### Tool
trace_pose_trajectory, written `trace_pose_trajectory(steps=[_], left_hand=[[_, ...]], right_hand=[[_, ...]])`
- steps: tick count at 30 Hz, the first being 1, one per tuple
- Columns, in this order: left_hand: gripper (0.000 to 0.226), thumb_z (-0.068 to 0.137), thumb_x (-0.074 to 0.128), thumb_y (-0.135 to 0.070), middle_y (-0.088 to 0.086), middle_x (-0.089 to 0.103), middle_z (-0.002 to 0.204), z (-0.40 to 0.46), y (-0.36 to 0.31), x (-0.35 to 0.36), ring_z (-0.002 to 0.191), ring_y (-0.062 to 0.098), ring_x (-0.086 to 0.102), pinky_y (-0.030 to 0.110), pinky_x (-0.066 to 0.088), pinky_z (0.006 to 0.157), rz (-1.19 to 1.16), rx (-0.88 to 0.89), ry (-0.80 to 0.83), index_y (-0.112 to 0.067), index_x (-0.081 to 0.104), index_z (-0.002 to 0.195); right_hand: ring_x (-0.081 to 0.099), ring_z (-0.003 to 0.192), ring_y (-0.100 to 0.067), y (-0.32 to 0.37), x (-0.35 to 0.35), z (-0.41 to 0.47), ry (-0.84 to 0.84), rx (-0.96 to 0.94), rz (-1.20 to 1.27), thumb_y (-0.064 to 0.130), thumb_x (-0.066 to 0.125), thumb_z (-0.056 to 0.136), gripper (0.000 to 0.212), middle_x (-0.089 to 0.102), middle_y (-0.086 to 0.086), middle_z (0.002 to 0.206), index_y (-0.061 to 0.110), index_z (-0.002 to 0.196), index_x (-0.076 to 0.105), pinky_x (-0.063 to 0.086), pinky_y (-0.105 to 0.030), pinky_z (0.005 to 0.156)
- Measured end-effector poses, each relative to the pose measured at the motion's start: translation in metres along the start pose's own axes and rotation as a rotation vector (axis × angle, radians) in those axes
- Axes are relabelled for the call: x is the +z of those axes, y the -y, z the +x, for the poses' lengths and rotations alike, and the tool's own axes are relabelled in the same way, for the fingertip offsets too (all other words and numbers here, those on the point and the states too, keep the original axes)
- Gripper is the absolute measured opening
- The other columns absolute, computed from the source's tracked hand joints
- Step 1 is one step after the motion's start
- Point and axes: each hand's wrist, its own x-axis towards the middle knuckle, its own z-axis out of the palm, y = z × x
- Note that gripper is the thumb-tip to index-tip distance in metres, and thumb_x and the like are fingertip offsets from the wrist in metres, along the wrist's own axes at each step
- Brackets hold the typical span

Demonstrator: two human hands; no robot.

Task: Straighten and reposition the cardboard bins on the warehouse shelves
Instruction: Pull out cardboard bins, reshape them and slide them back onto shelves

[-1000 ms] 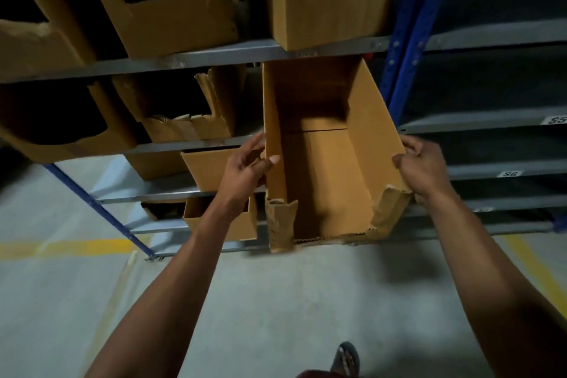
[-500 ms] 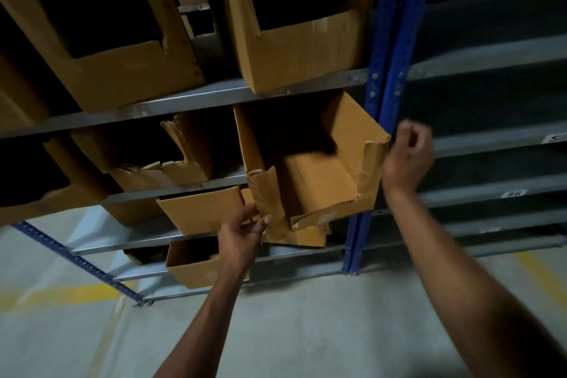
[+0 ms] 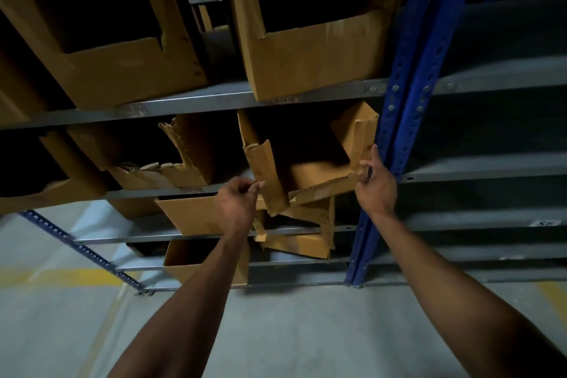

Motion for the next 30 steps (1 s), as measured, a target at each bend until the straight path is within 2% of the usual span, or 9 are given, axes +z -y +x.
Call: trace_pose_trajectory(steps=[6,11,13,15,17,21,25,28,30], left_hand=[[0.030,0.098,0.074,-0.019,-0.018,0.067,0.115,0.022,-0.005,0.029,0.096,-0.009,0.062,0.012,0.053,0.082,0.047,0.027,0.088,-0.023,0.071,0.128],[0.016,0.096,0.076,-0.023,-0.011,0.078,0.101,-0.024,0.062,0.017,0.093,-0.001,0.071,0.022,0.058,0.082,0.110,-0.058,0.114,-0.020,0.079,0.111],[0.009,0.092,0.079,-0.020,-0.007,0.079,0.092,-0.050,0.106,0.008,0.081,-0.004,0.071,0.020,0.055,0.074,0.143,-0.156,0.184,-0.021,0.083,0.100],[0.003,0.089,0.081,-0.018,-0.002,0.079,0.082,-0.071,0.146,-0.001,0.073,0.005,0.072,0.031,0.056,0.069,0.114,-0.283,0.260,-0.020,0.082,0.090],[0.007,0.091,0.080,-0.011,0.003,0.079,0.082,-0.078,0.172,-0.008,0.075,0.020,0.073,0.044,0.061,0.071,0.043,-0.423,0.297,-0.018,0.080,0.090],[0.011,0.096,0.074,-0.007,0.000,0.077,0.081,-0.052,0.189,-0.008,0.076,0.023,0.067,0.039,0.056,0.069,-0.016,-0.500,0.369,-0.018,0.078,0.096],[0.019,0.090,0.082,-0.021,0.005,0.078,0.088,-0.003,0.185,0.002,0.071,0.017,0.062,0.031,0.050,0.067,-0.054,-0.439,0.459,-0.014,0.077,0.107],[0.022,0.097,0.065,0.006,0.019,0.069,0.092,0.027,0.182,0.016,0.080,0.026,0.062,0.028,0.052,0.065,-0.155,-0.495,0.546,0.010,0.066,0.119],[0.025,0.099,0.054,0.013,0.018,0.067,0.096,0.039,0.184,0.028,0.090,0.031,0.062,0.035,0.051,0.070,-0.235,-0.624,0.573,0.006,0.064,0.121]], right_hand=[[0.053,0.138,-0.016,-0.002,0.012,0.022,0.305,0.144,0.161,0.009,0.056,0.097,0.062,0.059,0.005,0.148,0.025,0.156,0.045,0.038,-0.041,0.121],[0.058,0.131,-0.012,-0.030,0.014,-0.047,0.222,0.229,0.205,0.003,0.059,0.096,0.050,0.063,0.002,0.142,0.022,0.142,0.059,0.045,-0.034,0.114],[0.062,0.125,-0.013,-0.052,0.021,-0.088,0.256,0.306,0.224,-0.004,0.060,0.093,0.050,0.067,0.000,0.135,0.017,0.137,0.063,0.049,-0.035,0.110],[0.068,0.118,-0.018,-0.074,0.032,-0.126,0.327,0.389,0.207,-0.007,0.062,0.090,0.044,0.073,-0.001,0.123,0.016,0.127,0.068,0.053,-0.032,0.105],[0.072,0.107,-0.017,-0.082,0.045,-0.155,0.381,0.431,0.138,-0.001,0.067,0.089,0.034,0.076,0.006,0.107,0.019,0.116,0.073,0.052,-0.021,0.097],[0.071,0.099,-0.009,-0.070,0.071,-0.171,0.415,0.562,0.137,0.014,0.076,0.089,0.022,0.076,0.014,0.093,0.024,0.109,0.076,0.051,-0.024,0.098],[0.073,0.098,-0.015,-0.042,0.100,-0.142,0.348,0.739,0.296,0.012,0.075,0.092,0.026,0.078,0.000,0.106,0.022,0.116,0.071,0.058,-0.044,0.098],[0.069,0.110,-0.027,-0.021,0.128,-0.107,0.335,1.009,0.565,0.020,0.068,0.099,0.028,0.070,-0.012,0.129,0.022,0.126,0.063,0.058,-0.048,0.091],[0.061,0.124,-0.032,-0.017,0.148,-0.088,0.334,1.177,0.830,0.032,0.057,0.106,0.037,0.063,-0.011,0.140,0.018,0.140,0.055,0.054,-0.050,0.096]])
